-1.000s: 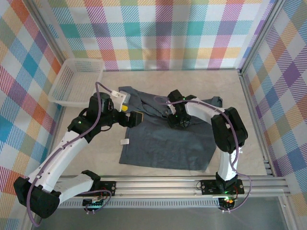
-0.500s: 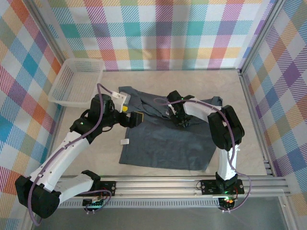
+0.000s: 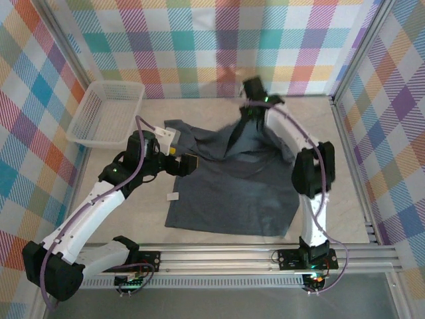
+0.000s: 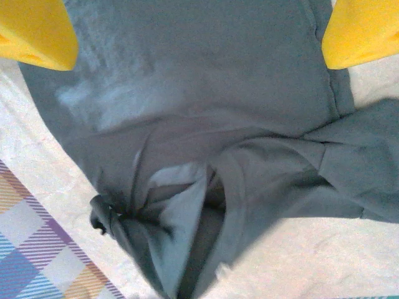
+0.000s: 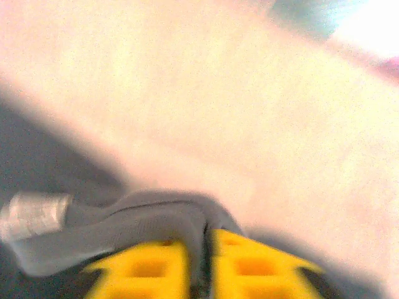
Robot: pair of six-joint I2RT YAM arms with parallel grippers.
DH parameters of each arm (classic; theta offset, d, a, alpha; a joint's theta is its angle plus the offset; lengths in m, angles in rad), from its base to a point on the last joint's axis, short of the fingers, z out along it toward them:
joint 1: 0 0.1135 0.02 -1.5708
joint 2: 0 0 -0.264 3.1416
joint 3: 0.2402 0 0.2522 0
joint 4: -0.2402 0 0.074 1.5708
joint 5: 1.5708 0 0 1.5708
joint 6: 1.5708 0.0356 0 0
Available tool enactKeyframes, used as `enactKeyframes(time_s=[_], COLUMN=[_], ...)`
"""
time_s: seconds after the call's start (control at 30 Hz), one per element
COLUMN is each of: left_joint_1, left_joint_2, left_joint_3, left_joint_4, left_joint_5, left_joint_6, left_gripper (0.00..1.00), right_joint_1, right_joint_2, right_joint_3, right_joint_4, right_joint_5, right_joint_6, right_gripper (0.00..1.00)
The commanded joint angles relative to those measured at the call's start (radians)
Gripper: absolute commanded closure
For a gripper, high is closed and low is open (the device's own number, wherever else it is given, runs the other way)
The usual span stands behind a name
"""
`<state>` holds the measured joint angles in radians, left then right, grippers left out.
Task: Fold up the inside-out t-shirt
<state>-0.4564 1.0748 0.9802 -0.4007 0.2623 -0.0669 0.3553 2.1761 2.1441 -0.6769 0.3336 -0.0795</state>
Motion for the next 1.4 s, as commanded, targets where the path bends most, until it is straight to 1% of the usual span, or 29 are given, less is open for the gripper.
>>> enactKeyframes(time_s=[0.0, 0.03, 0.07, 0.13, 0.2, 0.23, 0.33, 0.4, 0.5, 0.53, 0.6, 0.67, 0.73, 0.8, 0.83, 0.9, 1.0, 1.03, 1.1, 1.13, 1.2, 1.23, 1.3, 1.33, 1.37], left_joint_1=[0.002, 0.001, 0.001, -0.002, -0.014, -0.026, -0.065, -0.085, -0.121, -0.14, -0.171, -0.187, -0.191, -0.195, -0.197, -0.197, -0.2, -0.199, -0.199, -0.199, -0.2, -0.2, -0.199, -0.2, -0.2], left_joint_2=[0.03, 0.037, 0.043, 0.05, 0.051, 0.05, 0.06, 0.06, 0.037, 0.019, -0.022, -0.066, -0.09, -0.101, -0.101, -0.096, -0.082, -0.073, -0.059, -0.052, -0.046, -0.043, -0.037, -0.035, -0.03], left_joint_3=[0.019, 0.016, 0.01, -0.02, -0.053, -0.067, -0.076, -0.076, -0.102, -0.119, -0.164, -0.218, -0.255, -0.268, -0.266, -0.266, -0.269, -0.269, -0.266, -0.264, -0.263, -0.264, -0.269, -0.267, -0.264], left_joint_4=[0.031, 0.03, 0.031, 0.061, 0.11, 0.131, 0.152, 0.149, 0.175, 0.194, 0.247, 0.32, 0.369, 0.374, 0.365, 0.351, 0.356, 0.359, 0.361, 0.365, 0.373, 0.382, 0.394, 0.392, 0.384], left_joint_5=[-0.02, 0.0, 0.018, 0.076, 0.124, 0.141, 0.165, 0.185, 0.208, 0.207, 0.182, 0.166, 0.157, 0.154, 0.154, 0.156, 0.161, 0.16, 0.159, 0.16, 0.157, 0.157, 0.164, 0.169, 0.174], left_joint_6=[-0.04, -0.049, -0.059, -0.077, -0.086, -0.081, -0.033, 0.008, 0.084, 0.115, 0.165, 0.183, 0.192, 0.208, 0.216, 0.225, 0.226, 0.224, 0.218, 0.214, 0.204, 0.199, 0.198, 0.202, 0.207], left_gripper=[0.0, 0.0, 0.0, 0.0, 0.0, 0.0, 0.0, 0.0, 0.0, 0.0, 0.0, 0.0, 0.0, 0.0, 0.0, 0.0, 0.0, 0.0, 0.0, 0.0, 0.0, 0.0, 0.0, 0.0, 0.0], right_joint_1=[-0.105, -0.125, -0.143, -0.164, -0.163, -0.163, -0.164, -0.165, -0.165, -0.164, -0.161, -0.155, -0.14, -0.107, -0.077, 0.004, 0.106, 0.153, 0.22, 0.234, 0.239, 0.238, 0.239, 0.24, 0.239], right_joint_2=[0.29, 0.332, 0.308, 0.194, 0.046, -0.051, -0.368, -0.58, -0.896, -0.99, -1.143, -1.241, -1.279, -1.275, -1.272, -1.271, -1.272, -1.278, -1.29, -1.288, -1.259, -1.239, -1.21, -1.202, -1.194], right_joint_3=[0.539, 0.648, 0.631, 0.482, 0.242, 0.091, -0.364, -0.615, -0.962, -1.063, -1.202, -1.312, -1.376, -1.415, -1.433, -1.475, -1.57, -1.603, -1.65, -1.661, -1.66, -1.655, -1.634, -1.615, -1.591], right_joint_4=[-0.318, -0.385, -0.396, -0.397, -0.358, -0.323, -0.168, -0.101, -0.068, -0.088, -0.164, -0.24, -0.351, -0.465, -0.511, -0.535, -0.468, -0.423, -0.343, -0.318, -0.294, -0.29, -0.276, -0.277, -0.293], right_joint_5=[-0.081, -0.115, -0.147, -0.231, -0.287, -0.312, -0.339, -0.339, -0.323, -0.319, -0.333, -0.385, -0.417, -0.42, -0.411, -0.426, -0.521, -0.531, -0.511, -0.497, -0.467, -0.452, -0.429, -0.412, -0.387], right_joint_6=[0.113, 0.16, 0.211, 0.243, 0.2, 0.197, 0.26, 0.369, 0.634, 0.726, 0.851, 0.902, 0.952, 0.999, 1.029, 1.085, 1.23, 1.304, 1.419, 1.447, 1.454, 1.453, 1.434, 1.419, 1.402], right_gripper=[0.37, 0.37, 0.36, 0.32, 0.31, 0.31, 0.31, 0.3, 0.33, 0.34, 0.35, 0.37, 0.39, 0.39, 0.38, 0.35, 0.32, 0.32, 0.32, 0.32, 0.34, 0.4, 0.58, 0.71, 0.79])
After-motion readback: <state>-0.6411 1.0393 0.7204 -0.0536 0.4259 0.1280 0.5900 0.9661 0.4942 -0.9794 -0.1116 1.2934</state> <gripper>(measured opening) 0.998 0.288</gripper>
